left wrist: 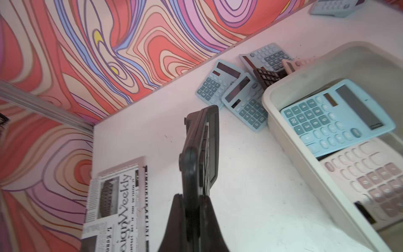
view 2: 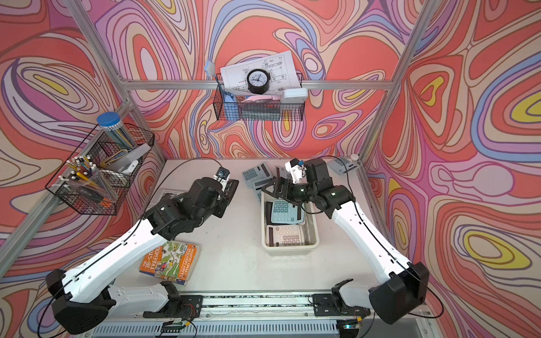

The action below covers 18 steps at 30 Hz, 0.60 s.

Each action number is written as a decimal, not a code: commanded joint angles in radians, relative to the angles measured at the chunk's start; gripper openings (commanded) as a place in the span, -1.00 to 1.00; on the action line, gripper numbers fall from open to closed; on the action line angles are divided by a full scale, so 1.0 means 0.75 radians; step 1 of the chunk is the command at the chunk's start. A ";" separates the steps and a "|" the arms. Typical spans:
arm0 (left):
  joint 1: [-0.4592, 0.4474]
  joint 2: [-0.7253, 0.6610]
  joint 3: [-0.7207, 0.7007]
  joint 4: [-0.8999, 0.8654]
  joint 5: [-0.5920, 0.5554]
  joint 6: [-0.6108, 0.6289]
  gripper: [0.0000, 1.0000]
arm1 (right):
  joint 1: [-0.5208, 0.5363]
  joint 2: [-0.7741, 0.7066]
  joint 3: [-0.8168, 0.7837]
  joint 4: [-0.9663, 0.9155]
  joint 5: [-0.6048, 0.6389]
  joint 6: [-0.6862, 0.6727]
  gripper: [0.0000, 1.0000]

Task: Put the calculator in the storage box
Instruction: Pick up the calculator at the center of the board.

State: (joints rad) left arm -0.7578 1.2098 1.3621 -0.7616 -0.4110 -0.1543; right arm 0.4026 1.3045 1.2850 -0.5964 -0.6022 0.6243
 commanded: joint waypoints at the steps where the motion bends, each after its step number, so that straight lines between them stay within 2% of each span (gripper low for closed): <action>1: 0.131 -0.057 -0.005 -0.020 0.400 -0.194 -1.00 | -0.006 -0.045 -0.035 0.032 0.050 -0.065 0.96; 10: 0.564 -0.123 -0.203 0.179 1.200 -0.499 -1.00 | -0.006 -0.058 -0.105 0.060 0.034 -0.106 0.97; 18: 0.822 -0.114 -0.368 0.405 1.662 -0.714 -1.00 | -0.005 -0.028 -0.152 0.123 -0.054 -0.098 0.91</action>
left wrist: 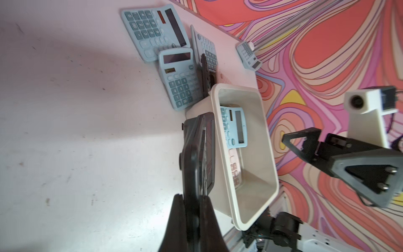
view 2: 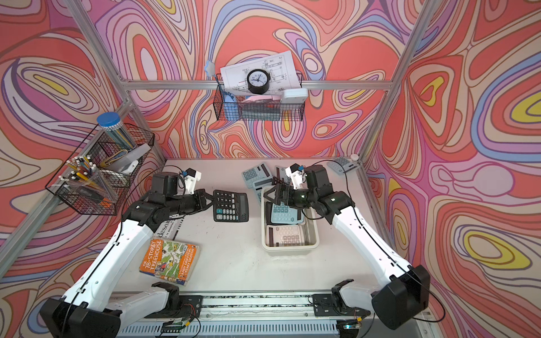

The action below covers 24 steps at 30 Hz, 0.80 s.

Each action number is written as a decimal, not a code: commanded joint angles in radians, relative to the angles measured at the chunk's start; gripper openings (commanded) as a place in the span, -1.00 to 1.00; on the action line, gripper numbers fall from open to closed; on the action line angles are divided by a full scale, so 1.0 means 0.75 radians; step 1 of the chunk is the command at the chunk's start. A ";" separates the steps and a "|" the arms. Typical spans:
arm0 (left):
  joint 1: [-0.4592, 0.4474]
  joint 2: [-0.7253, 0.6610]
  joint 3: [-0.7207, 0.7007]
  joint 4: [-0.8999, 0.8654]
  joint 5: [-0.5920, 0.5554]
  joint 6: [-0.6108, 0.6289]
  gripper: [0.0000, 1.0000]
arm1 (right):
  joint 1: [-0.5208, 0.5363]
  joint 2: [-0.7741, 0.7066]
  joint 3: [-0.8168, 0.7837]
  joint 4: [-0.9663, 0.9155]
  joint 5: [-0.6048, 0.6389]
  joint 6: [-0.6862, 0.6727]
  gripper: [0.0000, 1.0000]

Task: Put the calculator in the storage box
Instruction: Pick up the calculator at the center of the board.

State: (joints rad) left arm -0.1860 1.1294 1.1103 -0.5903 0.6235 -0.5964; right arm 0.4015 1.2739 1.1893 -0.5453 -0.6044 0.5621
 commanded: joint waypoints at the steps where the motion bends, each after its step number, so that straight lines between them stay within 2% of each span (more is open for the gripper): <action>1: 0.088 -0.007 -0.053 0.219 0.334 -0.159 -1.00 | -0.004 0.018 -0.033 0.067 -0.073 -0.008 0.89; 7: 0.135 0.022 -0.226 0.659 0.584 -0.468 -1.00 | -0.003 0.057 -0.081 0.187 -0.234 0.053 0.72; 12: 0.135 0.061 -0.312 0.851 0.625 -0.589 -1.00 | -0.002 0.103 -0.121 0.327 -0.346 0.140 0.57; 16: 0.135 0.082 -0.364 1.005 0.655 -0.688 -1.00 | 0.000 0.150 -0.145 0.400 -0.401 0.192 0.34; 24: 0.134 0.140 -0.442 1.252 0.698 -0.848 -1.00 | 0.035 0.204 -0.140 0.443 -0.412 0.221 0.12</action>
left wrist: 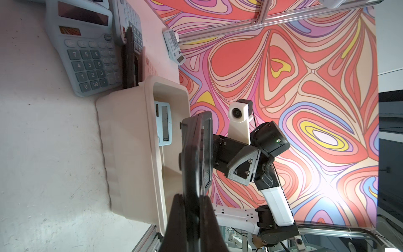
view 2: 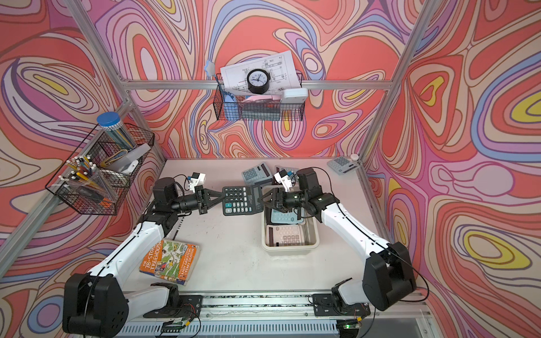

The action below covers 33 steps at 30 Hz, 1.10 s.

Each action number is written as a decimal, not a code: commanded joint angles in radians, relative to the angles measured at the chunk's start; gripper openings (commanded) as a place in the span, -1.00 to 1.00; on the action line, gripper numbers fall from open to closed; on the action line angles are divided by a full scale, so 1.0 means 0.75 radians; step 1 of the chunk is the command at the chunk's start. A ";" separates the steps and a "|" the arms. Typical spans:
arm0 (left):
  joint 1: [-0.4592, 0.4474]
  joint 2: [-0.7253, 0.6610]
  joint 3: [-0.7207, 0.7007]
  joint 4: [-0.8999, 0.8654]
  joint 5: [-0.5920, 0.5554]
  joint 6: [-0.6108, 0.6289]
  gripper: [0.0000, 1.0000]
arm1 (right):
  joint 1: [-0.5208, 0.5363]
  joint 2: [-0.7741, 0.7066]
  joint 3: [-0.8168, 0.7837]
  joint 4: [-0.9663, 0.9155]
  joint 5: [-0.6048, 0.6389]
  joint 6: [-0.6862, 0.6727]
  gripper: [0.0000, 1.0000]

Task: Put the calculator in the storage box
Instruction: Pick up the calculator at the center of the board.

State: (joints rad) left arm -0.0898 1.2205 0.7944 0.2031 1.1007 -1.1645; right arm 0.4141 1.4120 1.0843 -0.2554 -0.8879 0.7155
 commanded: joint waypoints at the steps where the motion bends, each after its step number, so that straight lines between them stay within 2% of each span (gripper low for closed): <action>1: 0.007 0.022 -0.026 0.212 0.065 -0.102 -1.00 | 0.025 0.026 0.005 0.061 -0.033 0.019 0.09; 4: 0.006 0.035 -0.040 0.242 0.072 -0.118 -1.00 | 0.048 0.048 0.022 0.065 -0.028 0.022 -0.02; 8: 0.005 0.044 -0.055 0.254 0.070 -0.117 -1.00 | 0.072 0.072 0.045 0.065 -0.010 0.023 -0.28; 14: 0.003 0.042 -0.074 0.267 0.063 -0.116 -1.00 | 0.078 0.069 0.057 0.040 0.041 0.013 -0.83; 16: 0.003 0.034 -0.074 0.245 0.058 -0.098 -0.80 | 0.079 0.063 0.069 0.005 0.066 -0.005 -1.00; 19: 0.003 0.012 -0.053 0.120 0.032 -0.011 -0.20 | 0.078 0.039 0.093 -0.086 0.121 -0.041 -1.00; 23: 0.003 -0.033 0.031 -0.229 -0.054 0.215 0.59 | 0.078 -0.015 0.139 -0.273 0.238 -0.105 -1.00; 24: 0.003 -0.043 0.057 -0.311 -0.083 0.267 0.74 | 0.078 -0.030 0.157 -0.332 0.272 -0.130 -1.00; 27: 0.003 -0.061 0.113 -0.461 -0.143 0.362 0.97 | 0.076 -0.091 0.194 -0.499 0.375 -0.185 -1.00; 33: 0.003 -0.080 0.150 -0.592 -0.209 0.455 0.97 | 0.062 -0.237 0.263 -0.832 0.627 -0.276 -1.00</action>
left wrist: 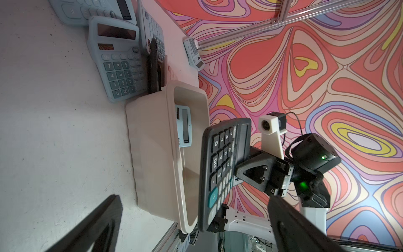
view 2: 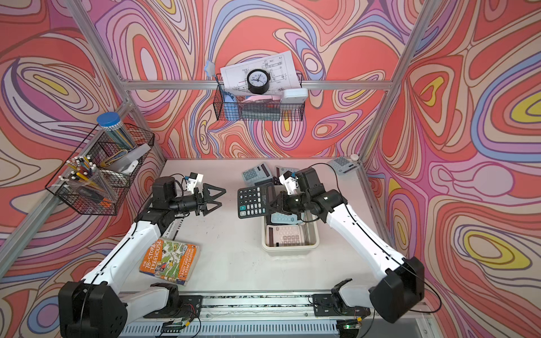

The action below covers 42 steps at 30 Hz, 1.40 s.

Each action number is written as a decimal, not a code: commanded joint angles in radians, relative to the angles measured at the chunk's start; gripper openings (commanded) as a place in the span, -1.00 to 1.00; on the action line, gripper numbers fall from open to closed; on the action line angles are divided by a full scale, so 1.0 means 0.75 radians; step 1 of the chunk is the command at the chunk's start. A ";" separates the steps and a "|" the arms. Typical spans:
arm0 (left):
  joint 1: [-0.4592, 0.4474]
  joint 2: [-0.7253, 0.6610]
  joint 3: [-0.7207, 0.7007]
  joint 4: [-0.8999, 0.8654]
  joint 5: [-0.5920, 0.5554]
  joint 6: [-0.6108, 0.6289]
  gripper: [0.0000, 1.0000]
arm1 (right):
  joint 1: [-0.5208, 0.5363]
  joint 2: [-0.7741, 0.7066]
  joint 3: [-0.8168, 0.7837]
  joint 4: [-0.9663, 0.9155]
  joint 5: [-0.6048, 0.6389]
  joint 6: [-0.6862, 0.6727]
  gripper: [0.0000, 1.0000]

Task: Put the calculator in the storage box
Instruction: Pick up the calculator at the center of the board, then place the calculator in the storage box.

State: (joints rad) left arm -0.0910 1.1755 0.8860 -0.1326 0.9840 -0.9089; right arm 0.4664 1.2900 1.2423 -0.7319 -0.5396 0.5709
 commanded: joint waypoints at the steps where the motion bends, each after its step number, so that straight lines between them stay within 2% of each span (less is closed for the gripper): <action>1: 0.005 -0.020 0.026 -0.152 -0.063 0.123 0.97 | -0.011 -0.100 0.062 -0.251 0.213 -0.093 -1.00; 7: 0.005 -0.013 0.013 -0.159 -0.081 0.138 0.97 | -0.024 -0.207 0.098 -0.500 0.444 -0.098 -1.00; 11: 0.005 -0.010 0.008 -0.163 -0.085 0.142 0.97 | -0.027 -0.211 0.086 -0.614 0.516 -0.067 -1.00; 21: 0.005 -0.001 -0.019 -0.147 -0.079 0.142 0.97 | -0.023 -0.102 -0.043 -0.628 0.378 0.060 -1.00; 35: 0.005 0.003 -0.031 -0.136 -0.079 0.140 0.97 | -0.024 0.052 -0.104 -0.740 0.381 0.289 -1.00; 42: 0.006 0.004 -0.036 -0.140 -0.075 0.142 0.97 | -0.027 0.145 -0.155 -0.698 0.482 0.322 -1.00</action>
State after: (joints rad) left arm -0.0910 1.1801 0.8680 -0.2432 0.9272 -0.8188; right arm 0.4507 1.3575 1.1641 -1.2285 -0.2512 0.7761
